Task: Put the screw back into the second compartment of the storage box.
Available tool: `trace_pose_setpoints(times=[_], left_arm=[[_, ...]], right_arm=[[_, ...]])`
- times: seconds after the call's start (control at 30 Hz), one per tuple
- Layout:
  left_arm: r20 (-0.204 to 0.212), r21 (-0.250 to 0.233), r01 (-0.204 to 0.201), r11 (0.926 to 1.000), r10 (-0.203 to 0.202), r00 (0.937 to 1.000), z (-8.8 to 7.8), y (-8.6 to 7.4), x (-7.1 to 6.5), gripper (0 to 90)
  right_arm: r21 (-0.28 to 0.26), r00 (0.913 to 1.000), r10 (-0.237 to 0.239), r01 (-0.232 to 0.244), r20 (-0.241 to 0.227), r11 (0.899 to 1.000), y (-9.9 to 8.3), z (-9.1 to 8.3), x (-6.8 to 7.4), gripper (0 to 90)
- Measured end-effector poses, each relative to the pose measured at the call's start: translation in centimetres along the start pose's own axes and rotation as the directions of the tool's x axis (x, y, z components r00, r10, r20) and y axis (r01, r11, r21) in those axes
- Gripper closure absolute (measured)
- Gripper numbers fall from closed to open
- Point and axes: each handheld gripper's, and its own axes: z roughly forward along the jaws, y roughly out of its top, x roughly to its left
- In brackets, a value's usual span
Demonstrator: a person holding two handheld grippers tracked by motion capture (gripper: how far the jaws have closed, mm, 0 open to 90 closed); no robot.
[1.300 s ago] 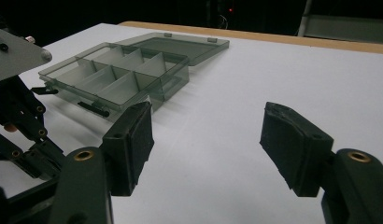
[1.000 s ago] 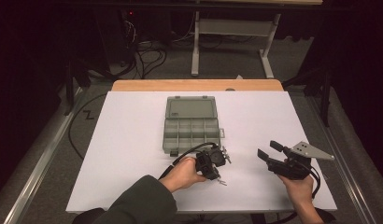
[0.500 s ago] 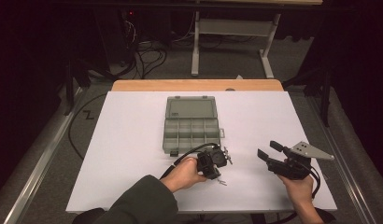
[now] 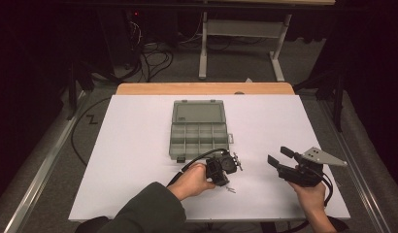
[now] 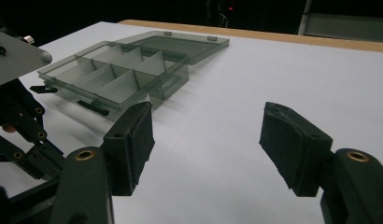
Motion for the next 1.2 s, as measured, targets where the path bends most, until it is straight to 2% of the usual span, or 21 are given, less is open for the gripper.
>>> trace_pose_setpoints(times=[0.13,0.43,0.57,0.87,1.2], left_arm=[[-0.008,0.027,-0.016,0.9995,0.016,0.9998,0.05,0.37,-0.11,86.4],[-0.005,0.041,-0.007,0.9991,0.007,1.0000,0.11,0.64,-0.04,83.6],[-0.011,0.039,-0.007,0.9992,0.008,0.9999,0.15,0.67,-0.11,86.7],[0.001,0.029,-0.002,0.9996,0.002,1.0000,0.05,0.53,0.10,87.1],[0.008,0.011,0.025,0.9996,-0.025,0.9996,-0.41,0.20,0.48,87.2]], right_arm=[[0.002,1.0000,0.004,-0.004,0.000,1.000,0.00,0.00,0.03,36.6],[0.002,1.0000,0.000,0.000,0.000,1.000,0.00,0.03,0.00,36.6],[0.003,1.0000,-0.002,0.002,0.000,1.000,0.00,0.05,0.00,36.6],[0.001,1.0000,-0.001,0.001,0.000,1.000,-0.01,-0.01,-0.01,36.7],[0.005,0.9999,-0.007,0.007,-0.007,1.000,-0.04,0.00,0.11,35.8]])
